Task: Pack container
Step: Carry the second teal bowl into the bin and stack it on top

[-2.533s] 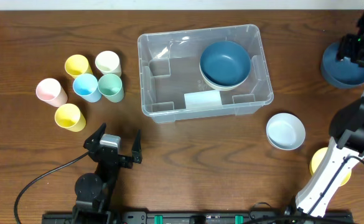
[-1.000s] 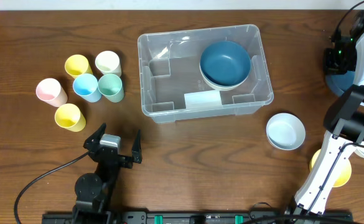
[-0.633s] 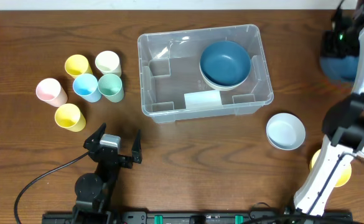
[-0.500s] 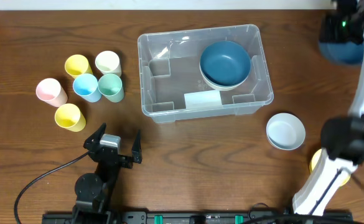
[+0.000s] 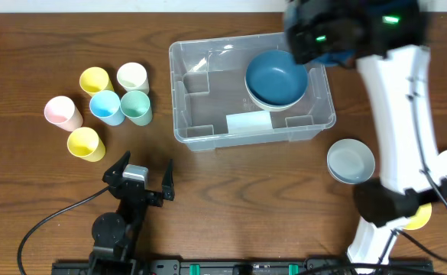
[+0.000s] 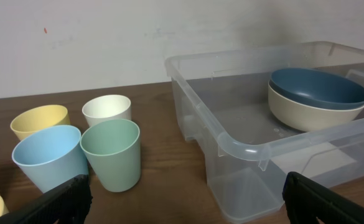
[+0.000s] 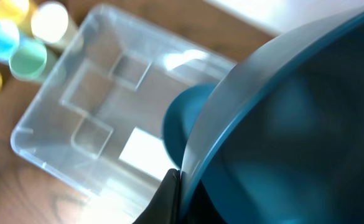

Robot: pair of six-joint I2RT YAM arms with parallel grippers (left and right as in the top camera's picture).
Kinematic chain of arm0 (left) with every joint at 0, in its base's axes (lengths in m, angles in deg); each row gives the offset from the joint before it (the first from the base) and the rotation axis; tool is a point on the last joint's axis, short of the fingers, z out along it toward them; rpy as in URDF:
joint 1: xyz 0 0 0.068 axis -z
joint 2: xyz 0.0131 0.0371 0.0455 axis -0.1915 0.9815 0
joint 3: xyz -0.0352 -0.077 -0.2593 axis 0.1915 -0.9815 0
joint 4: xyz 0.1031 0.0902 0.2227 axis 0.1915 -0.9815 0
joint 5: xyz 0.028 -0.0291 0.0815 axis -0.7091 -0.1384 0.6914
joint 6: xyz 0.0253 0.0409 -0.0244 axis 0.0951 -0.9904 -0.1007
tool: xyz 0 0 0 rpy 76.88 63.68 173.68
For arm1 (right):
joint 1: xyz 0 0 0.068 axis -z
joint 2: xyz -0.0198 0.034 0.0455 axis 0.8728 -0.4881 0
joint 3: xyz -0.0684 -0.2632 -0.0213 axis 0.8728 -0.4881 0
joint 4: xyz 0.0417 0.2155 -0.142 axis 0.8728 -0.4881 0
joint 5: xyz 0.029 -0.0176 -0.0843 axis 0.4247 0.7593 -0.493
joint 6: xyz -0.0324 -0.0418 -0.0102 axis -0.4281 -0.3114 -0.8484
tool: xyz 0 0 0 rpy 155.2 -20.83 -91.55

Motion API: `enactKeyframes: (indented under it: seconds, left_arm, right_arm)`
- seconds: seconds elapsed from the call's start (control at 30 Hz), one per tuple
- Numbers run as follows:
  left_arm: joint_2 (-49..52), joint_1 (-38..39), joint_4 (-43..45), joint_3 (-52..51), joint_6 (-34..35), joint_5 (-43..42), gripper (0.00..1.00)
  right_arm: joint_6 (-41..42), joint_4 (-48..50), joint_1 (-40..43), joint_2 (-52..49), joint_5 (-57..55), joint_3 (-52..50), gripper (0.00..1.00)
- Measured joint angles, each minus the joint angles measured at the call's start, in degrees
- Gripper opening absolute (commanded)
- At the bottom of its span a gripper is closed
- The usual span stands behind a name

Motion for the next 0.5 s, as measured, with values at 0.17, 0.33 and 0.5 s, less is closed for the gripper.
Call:
enactKeyframes:
  seconds: [0.17,0.33,0.5]
  left_arm:
    - [0.00,0.00,0.00,0.00,0.00,0.02,0.98]
    - [0.00,0.00,0.00,0.00,0.00,0.00,0.98]
    - [0.00,0.00,0.00,0.00,0.00,0.00,0.98]
  right_arm:
    - [1.27,-1.62,-4.02,-7.67,-1.95,-0.74,0.01]
    - [2.12,-1.88,-5.77,-13.11,-2.80,-0.92,0.01]
    - [2.64,-1.84,-6.12,-17.00,-3.21,-0.96,0.01]
